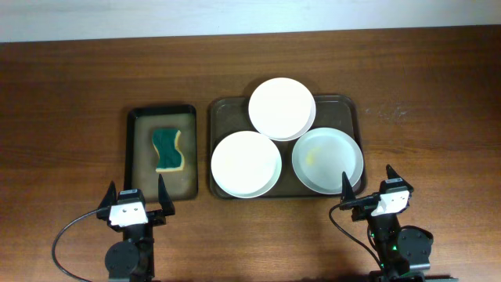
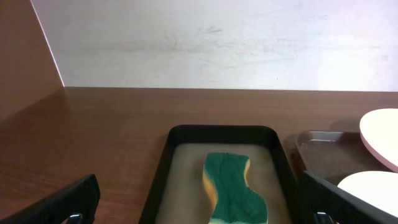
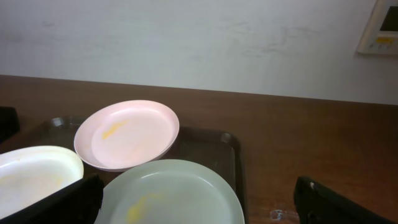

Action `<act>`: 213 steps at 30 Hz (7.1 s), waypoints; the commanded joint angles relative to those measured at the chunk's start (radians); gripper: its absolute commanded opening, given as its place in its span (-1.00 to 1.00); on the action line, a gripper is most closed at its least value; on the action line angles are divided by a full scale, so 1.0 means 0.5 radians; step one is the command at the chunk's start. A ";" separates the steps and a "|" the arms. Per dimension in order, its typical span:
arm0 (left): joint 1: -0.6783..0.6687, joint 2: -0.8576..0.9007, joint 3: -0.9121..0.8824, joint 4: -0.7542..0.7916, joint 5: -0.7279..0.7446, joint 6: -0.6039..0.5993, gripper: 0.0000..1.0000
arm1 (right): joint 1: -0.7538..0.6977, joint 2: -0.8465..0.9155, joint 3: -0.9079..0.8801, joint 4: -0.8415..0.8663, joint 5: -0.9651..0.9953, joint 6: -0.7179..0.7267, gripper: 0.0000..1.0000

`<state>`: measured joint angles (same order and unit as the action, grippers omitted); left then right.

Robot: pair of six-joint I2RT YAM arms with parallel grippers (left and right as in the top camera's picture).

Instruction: Clean dirty plates on tray and stack at the side

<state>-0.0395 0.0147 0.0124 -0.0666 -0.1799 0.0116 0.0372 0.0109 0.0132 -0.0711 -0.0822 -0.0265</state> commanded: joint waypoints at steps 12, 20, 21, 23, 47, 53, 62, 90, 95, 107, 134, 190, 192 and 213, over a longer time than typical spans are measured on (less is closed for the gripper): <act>0.011 -0.017 -0.007 -0.005 0.014 0.039 0.99 | 0.013 -0.014 -0.015 -0.003 0.017 0.008 0.97; 0.011 -0.017 -0.007 -0.005 0.014 0.039 0.99 | 0.013 -0.014 -0.015 -0.003 0.017 0.008 0.97; 0.011 -0.017 -0.007 -0.005 0.014 0.039 0.99 | 0.013 -0.014 -0.015 -0.003 0.017 0.008 0.97; 0.010 -0.017 -0.007 -0.005 0.014 0.039 0.99 | 0.013 -0.014 -0.015 -0.003 0.017 0.008 0.97; 0.011 -0.017 -0.007 -0.005 0.014 0.039 0.99 | 0.013 -0.014 -0.015 -0.003 0.017 0.008 0.97; 0.011 -0.017 -0.007 -0.004 0.014 0.039 0.99 | 0.013 -0.014 -0.015 -0.003 0.017 0.008 0.97; 0.010 -0.018 -0.006 0.011 0.367 -0.098 0.99 | 0.013 -0.014 -0.015 -0.003 0.017 0.008 0.97; 0.010 1.566 2.010 -0.958 1.008 0.340 0.99 | 0.013 -0.014 -0.015 -0.003 0.017 0.008 0.97; 0.011 2.385 2.799 -1.819 1.125 0.339 0.99 | 0.013 -0.014 -0.015 -0.003 0.017 0.008 0.97; 0.130 3.289 3.014 -2.045 0.850 0.005 0.99 | 0.013 -0.014 -0.015 -0.003 0.017 0.008 0.97; 0.172 3.651 2.624 -1.808 0.540 -0.664 0.70 | 0.013 -0.014 -0.015 -0.003 0.017 0.008 0.97; 0.072 3.651 2.148 -0.661 0.306 -0.573 0.47 | 0.013 -0.014 -0.015 -0.003 0.017 0.008 0.97; 0.072 3.651 2.133 -0.660 0.304 -0.573 0.33 | 0.013 -0.014 -0.015 -0.003 0.017 0.008 0.97; 0.072 3.770 2.120 -0.869 0.262 -0.574 0.99 | 0.013 -0.013 -0.015 -0.003 0.017 0.008 0.97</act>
<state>-0.0063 1.8782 1.0885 -0.4370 -0.0479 -0.2764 0.0376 0.0109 0.0128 -0.0708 -0.0822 -0.0261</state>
